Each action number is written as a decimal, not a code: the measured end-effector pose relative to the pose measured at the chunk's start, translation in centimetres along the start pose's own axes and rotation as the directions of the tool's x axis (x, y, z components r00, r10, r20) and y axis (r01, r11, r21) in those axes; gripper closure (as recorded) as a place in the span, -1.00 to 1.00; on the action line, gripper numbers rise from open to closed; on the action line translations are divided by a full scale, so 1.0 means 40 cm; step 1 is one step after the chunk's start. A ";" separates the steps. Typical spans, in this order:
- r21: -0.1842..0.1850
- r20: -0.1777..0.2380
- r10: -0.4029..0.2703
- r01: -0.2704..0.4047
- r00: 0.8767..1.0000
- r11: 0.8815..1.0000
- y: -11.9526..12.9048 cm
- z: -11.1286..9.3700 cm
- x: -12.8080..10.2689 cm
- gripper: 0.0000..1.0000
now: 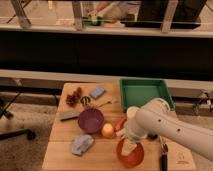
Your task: Place apple in tray
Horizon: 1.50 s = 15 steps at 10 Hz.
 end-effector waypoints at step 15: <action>0.075 0.025 0.083 -0.084 0.996 0.994 -0.032 0.089 -0.102 -0.60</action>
